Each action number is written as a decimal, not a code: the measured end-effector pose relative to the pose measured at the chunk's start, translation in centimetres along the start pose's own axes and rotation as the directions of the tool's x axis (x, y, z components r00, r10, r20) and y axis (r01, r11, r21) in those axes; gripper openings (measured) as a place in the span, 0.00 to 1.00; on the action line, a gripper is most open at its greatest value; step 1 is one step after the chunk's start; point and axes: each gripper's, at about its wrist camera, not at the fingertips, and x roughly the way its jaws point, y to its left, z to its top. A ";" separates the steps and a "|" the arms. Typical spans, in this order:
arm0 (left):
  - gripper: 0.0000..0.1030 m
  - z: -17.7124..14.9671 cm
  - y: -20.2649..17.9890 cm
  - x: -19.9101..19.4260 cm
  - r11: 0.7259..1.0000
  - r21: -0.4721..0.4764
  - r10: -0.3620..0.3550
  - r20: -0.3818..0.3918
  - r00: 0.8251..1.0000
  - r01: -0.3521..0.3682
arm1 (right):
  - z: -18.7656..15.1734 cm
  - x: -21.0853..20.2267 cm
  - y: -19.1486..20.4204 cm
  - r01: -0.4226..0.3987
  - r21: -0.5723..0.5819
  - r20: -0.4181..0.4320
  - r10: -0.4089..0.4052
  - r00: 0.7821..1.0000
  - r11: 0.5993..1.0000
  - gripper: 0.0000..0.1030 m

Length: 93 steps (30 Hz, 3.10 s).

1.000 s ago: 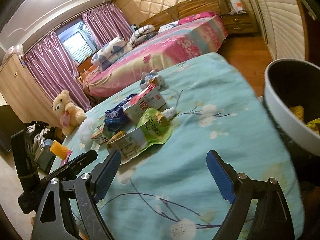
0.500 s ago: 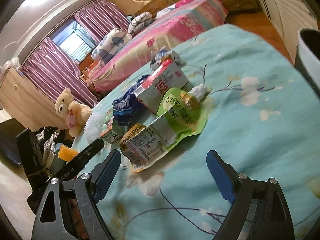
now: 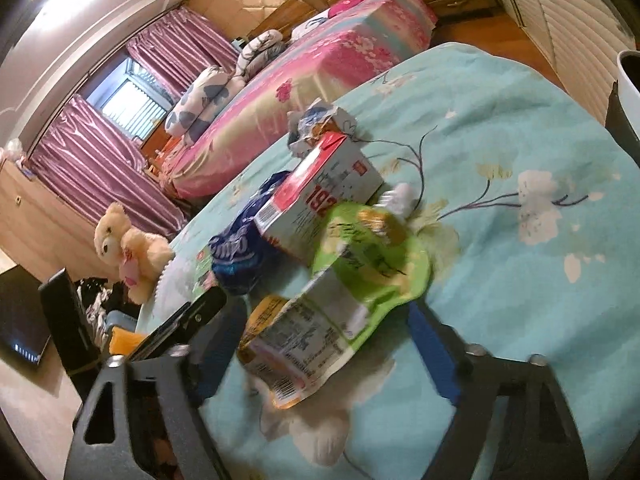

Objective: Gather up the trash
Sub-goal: 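Grasp the green milk carton with the left gripper while the right gripper grasps the yellow-green pouch, then carry the green carton and pouch over the bin while both grippers open to drop them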

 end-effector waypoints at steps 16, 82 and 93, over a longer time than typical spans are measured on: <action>0.48 -3.1 -0.9 -4.9 0.997 0.000 -0.074 0.038 0.997 0.074 | 0.0 -3.6 -2.3 -0.020 -0.035 0.002 0.020 1.000 0.999 0.39; 0.48 -3.1 -23.1 -6.2 0.870 0.325 -0.383 -0.025 0.923 0.370 | 3.3 -20.3 -16.1 0.220 0.045 0.285 -0.224 0.932 0.974 0.28; 0.49 -2.1 -27.7 -4.4 0.838 0.387 -0.401 -0.042 0.915 0.385 | 5.0 -20.5 -19.3 0.248 0.091 0.286 -0.264 0.921 0.964 0.28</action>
